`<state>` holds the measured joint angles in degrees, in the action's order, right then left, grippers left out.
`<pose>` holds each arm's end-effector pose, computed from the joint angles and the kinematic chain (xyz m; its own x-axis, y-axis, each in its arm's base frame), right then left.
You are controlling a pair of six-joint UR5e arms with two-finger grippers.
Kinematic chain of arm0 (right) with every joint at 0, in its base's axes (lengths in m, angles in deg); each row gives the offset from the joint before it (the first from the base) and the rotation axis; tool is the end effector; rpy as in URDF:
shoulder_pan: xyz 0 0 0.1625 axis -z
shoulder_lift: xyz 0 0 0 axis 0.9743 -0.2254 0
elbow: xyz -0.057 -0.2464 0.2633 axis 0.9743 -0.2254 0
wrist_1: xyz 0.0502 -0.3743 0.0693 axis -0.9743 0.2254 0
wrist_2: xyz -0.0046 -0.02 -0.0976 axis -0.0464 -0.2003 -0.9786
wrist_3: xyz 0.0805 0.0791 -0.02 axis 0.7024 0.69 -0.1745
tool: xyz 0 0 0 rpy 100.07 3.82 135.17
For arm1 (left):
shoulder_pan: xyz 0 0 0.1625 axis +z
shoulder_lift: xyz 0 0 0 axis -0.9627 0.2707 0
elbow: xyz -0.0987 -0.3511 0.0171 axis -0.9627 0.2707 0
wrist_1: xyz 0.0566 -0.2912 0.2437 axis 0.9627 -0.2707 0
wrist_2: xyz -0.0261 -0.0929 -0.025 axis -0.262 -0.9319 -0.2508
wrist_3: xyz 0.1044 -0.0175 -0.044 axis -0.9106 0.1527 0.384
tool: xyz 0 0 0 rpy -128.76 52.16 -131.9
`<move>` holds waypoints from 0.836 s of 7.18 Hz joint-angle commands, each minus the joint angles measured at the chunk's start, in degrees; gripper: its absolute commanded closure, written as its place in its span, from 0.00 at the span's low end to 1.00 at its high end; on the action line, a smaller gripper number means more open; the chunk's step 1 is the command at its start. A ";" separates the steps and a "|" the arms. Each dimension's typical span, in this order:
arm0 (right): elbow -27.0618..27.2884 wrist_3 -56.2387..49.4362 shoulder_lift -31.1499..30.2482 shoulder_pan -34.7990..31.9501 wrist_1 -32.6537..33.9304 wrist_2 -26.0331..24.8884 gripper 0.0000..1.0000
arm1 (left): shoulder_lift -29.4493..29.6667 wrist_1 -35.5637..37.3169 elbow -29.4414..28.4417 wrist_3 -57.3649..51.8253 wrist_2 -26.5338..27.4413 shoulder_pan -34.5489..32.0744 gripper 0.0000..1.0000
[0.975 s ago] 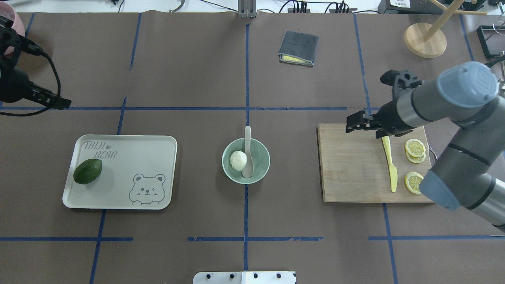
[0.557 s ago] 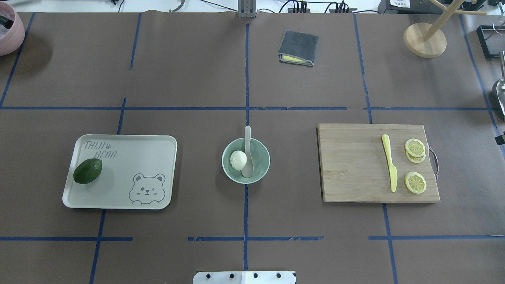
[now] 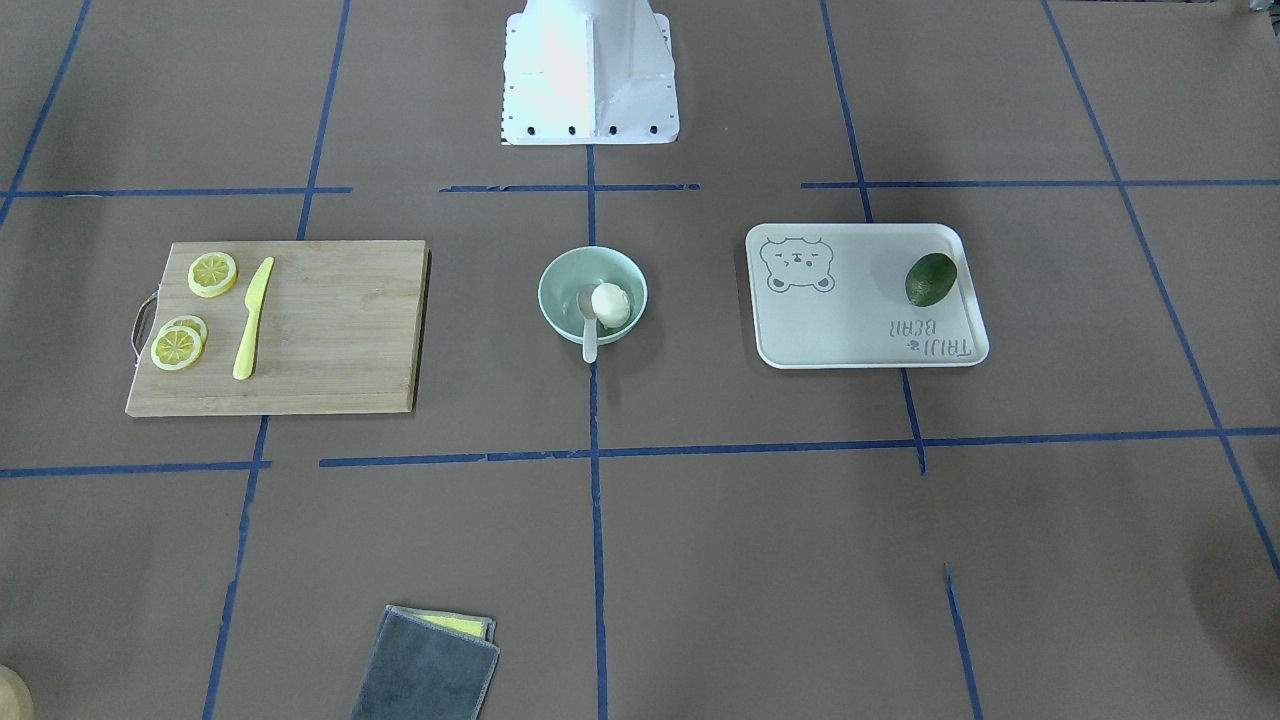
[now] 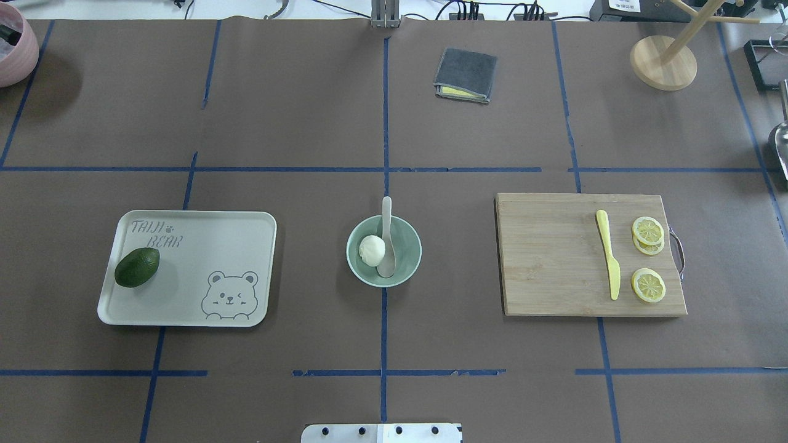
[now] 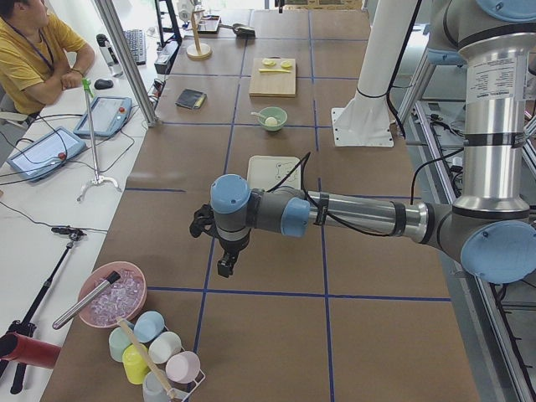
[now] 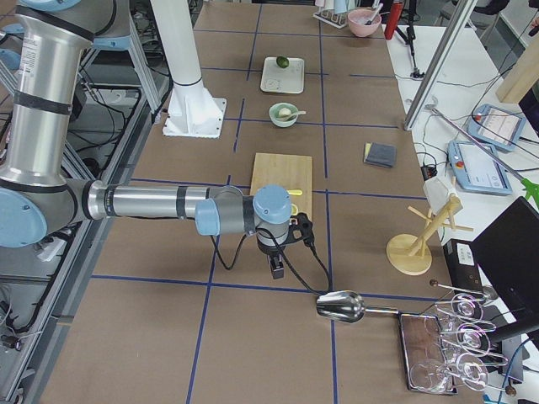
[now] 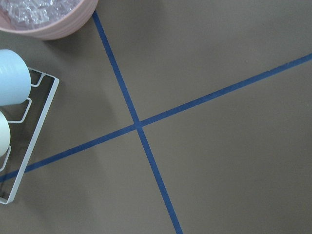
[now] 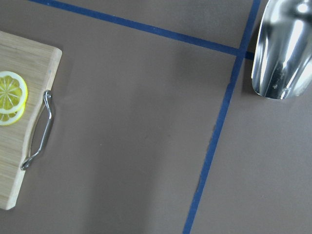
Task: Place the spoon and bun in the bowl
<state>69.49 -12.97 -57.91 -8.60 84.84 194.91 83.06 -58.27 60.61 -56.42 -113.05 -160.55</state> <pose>0.0204 -0.3801 0.5833 0.6519 -0.2940 0.6990 0.1993 0.9558 0.2161 -0.0215 -0.4422 0.5528 0.6618 0.2990 -0.6875 -0.1758 0.9534 0.2454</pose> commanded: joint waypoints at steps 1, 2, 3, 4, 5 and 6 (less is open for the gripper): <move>0.92 -2.58 0.44 -1.52 3.59 0.01 0.00 | -1.10 4.23 1.44 -0.29 -1.39 0.30 0.00; 1.27 -2.58 0.44 -1.44 3.69 0.01 0.00 | -1.28 4.31 1.17 -0.29 -1.39 0.30 0.00; 1.27 -2.58 0.79 -1.44 3.69 -0.33 0.00 | -1.28 4.58 1.86 -0.29 -1.39 0.38 0.00; 1.10 -2.58 1.40 -1.44 3.69 -0.60 0.00 | -1.45 4.58 1.70 -0.47 -1.39 0.39 0.00; 0.84 -2.58 1.50 -1.44 3.60 -0.60 0.00 | -1.45 4.32 1.87 -0.47 -1.39 0.39 0.00; 0.83 -2.58 1.50 -1.35 3.60 -0.43 0.00 | -1.54 4.23 1.78 -0.47 -1.56 0.30 0.00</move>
<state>70.43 -15.55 -56.54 -10.02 88.47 194.40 81.61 -53.91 62.39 -56.87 -114.48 -160.19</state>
